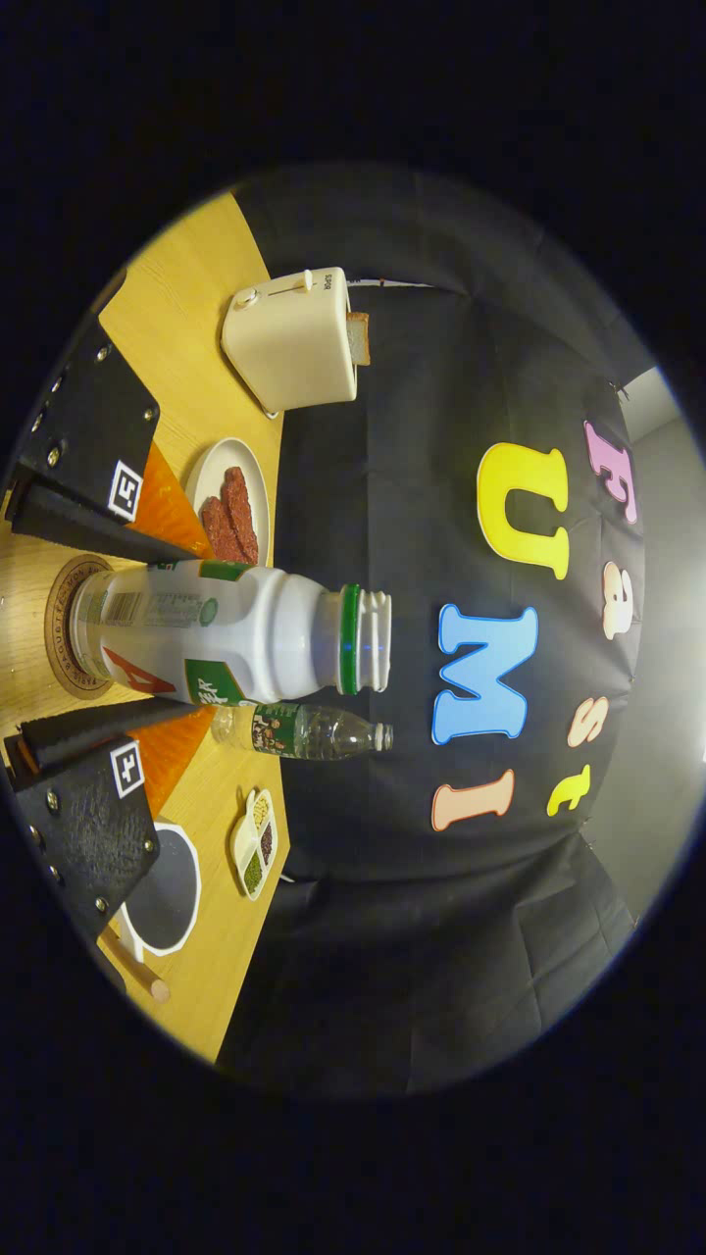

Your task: Take the bottle from table, then pour the juice into the cup, finally place the bottle on the coaster

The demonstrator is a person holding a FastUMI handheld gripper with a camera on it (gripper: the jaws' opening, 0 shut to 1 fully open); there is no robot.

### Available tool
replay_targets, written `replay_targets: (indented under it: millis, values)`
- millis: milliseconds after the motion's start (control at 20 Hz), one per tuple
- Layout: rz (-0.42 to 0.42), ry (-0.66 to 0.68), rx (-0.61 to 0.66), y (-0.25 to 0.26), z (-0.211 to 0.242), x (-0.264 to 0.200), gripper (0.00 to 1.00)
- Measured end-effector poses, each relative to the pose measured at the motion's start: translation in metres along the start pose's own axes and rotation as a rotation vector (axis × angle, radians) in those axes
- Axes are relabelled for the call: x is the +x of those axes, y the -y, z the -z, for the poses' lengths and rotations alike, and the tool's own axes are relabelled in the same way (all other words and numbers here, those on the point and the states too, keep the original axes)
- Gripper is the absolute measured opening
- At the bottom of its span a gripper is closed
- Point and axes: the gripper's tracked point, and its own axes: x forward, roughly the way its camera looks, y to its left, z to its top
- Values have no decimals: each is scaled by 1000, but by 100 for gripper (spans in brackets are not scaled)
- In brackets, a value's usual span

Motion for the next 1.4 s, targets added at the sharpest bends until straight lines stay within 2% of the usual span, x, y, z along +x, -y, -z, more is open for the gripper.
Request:
replay_targets:
  millis: [350,450,550,800,950,1050,1250,1400]
  values:
    - [6,-9,25,4,4,1,67]
    - [-11,-7,27,1,5,0,71]
    - [-34,-4,37,-2,5,0,99]
    - [-55,15,32,0,-8,-10,98]
    - [-99,38,32,-5,-28,-26,98]
    - [-123,69,33,-4,-48,-40,98]
    - [-108,130,34,8,-94,-71,98]
    - [-142,170,15,4,-123,-89,98]
